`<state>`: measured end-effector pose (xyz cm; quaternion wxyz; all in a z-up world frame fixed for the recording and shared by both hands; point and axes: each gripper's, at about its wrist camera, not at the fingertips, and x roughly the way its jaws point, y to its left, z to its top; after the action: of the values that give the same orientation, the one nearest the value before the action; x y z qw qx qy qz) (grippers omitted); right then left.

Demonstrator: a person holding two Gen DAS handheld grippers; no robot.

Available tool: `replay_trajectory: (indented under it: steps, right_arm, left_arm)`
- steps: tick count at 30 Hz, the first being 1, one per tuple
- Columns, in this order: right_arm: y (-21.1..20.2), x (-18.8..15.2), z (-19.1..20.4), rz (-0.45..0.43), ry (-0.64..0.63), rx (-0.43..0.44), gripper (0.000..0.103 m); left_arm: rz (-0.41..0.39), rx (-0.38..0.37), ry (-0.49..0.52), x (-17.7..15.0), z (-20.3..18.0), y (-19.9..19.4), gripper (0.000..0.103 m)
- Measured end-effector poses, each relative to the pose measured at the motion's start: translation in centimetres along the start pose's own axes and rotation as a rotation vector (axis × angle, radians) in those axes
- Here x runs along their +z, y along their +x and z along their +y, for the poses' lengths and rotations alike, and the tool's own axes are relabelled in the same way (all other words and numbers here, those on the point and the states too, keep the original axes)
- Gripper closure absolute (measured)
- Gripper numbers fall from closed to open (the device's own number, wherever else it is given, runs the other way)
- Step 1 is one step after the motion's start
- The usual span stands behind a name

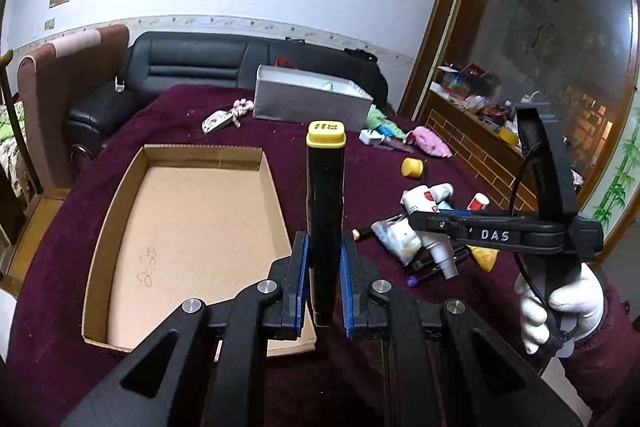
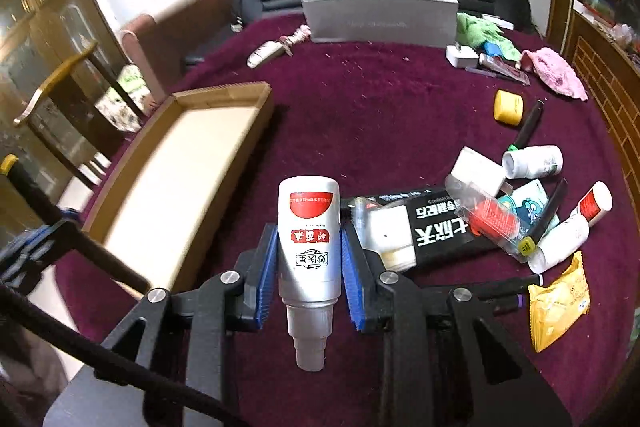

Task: Organize objects
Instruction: 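Place the marker in the box with the left tool while the right tool carries the bottle into the box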

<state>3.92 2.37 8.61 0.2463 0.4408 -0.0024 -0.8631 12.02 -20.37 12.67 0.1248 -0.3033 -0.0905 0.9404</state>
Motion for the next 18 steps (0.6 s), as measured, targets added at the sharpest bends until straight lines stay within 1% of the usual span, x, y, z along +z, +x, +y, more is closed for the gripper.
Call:
replay_trajectory:
  steps: [5,9,11,13,18]
  right_arm:
    - [-2.0,1.6,1.8,-0.022,0.008,0.108,0.075]
    - [-1.8,3.6,4.1,-0.023,-0.01,0.159,0.075]
    - [-1.0,4.6,5.5,-0.012,-0.021,0.179,0.075]
    - [0.0,5.5,6.7,-0.002,-0.032,0.178,0.075]
    - [4.1,7.6,9.5,0.05,-0.041,0.177,0.075]
  left_arm:
    - [-0.02,-0.002,-0.013,1.8,1.6,-1.2,0.091]
    - [-0.014,0.042,-0.004,3.1,3.5,-0.5,0.091]
    - [0.006,0.055,-0.012,3.5,4.9,0.5,0.091]
    - [0.037,0.065,-0.026,3.8,6.4,1.7,0.091]
    - [0.094,0.067,-0.046,4.4,8.7,4.3,0.091]
